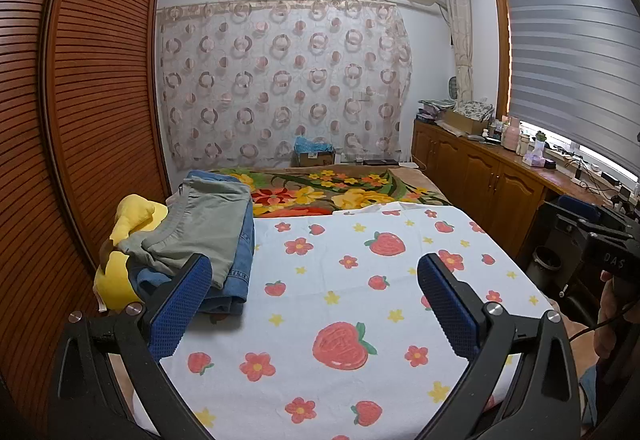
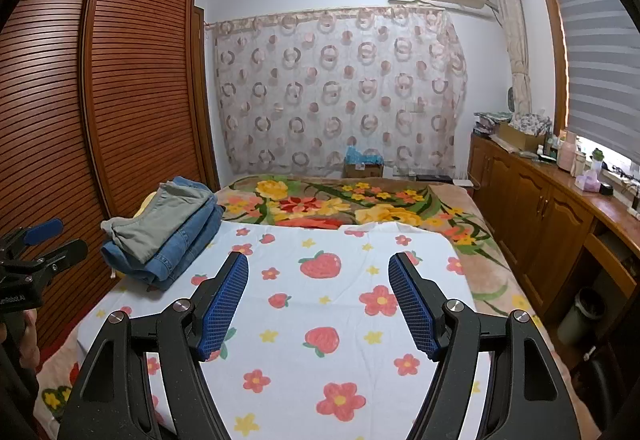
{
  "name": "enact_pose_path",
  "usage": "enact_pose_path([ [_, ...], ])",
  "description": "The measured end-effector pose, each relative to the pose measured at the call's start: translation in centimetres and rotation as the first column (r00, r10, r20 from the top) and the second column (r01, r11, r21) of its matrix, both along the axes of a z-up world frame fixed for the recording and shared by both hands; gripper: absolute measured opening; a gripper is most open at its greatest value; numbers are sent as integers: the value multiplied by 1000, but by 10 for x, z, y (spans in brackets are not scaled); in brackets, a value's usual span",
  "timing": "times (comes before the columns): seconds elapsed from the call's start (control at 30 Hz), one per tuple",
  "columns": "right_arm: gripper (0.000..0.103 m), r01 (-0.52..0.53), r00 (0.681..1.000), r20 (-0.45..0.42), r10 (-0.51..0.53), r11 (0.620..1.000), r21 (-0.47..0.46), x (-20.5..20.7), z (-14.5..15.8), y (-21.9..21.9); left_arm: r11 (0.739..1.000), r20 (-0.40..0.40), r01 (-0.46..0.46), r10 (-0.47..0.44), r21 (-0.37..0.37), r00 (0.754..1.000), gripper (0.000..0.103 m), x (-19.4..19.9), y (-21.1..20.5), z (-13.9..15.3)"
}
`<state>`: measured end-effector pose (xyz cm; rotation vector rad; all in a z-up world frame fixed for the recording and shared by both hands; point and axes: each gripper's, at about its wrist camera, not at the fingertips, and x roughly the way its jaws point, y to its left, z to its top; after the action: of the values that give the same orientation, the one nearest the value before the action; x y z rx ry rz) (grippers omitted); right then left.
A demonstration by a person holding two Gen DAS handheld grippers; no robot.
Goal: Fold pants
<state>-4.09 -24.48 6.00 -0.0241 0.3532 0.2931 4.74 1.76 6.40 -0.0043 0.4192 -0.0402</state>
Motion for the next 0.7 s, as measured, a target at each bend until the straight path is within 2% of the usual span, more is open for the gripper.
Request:
enact_pose_path([
  [0.7, 75, 6, 1000, -5, -6, 1000, 2, -2, 0, 2, 1000, -1, 0, 0, -1, 1000, 103, 0, 0, 0],
])
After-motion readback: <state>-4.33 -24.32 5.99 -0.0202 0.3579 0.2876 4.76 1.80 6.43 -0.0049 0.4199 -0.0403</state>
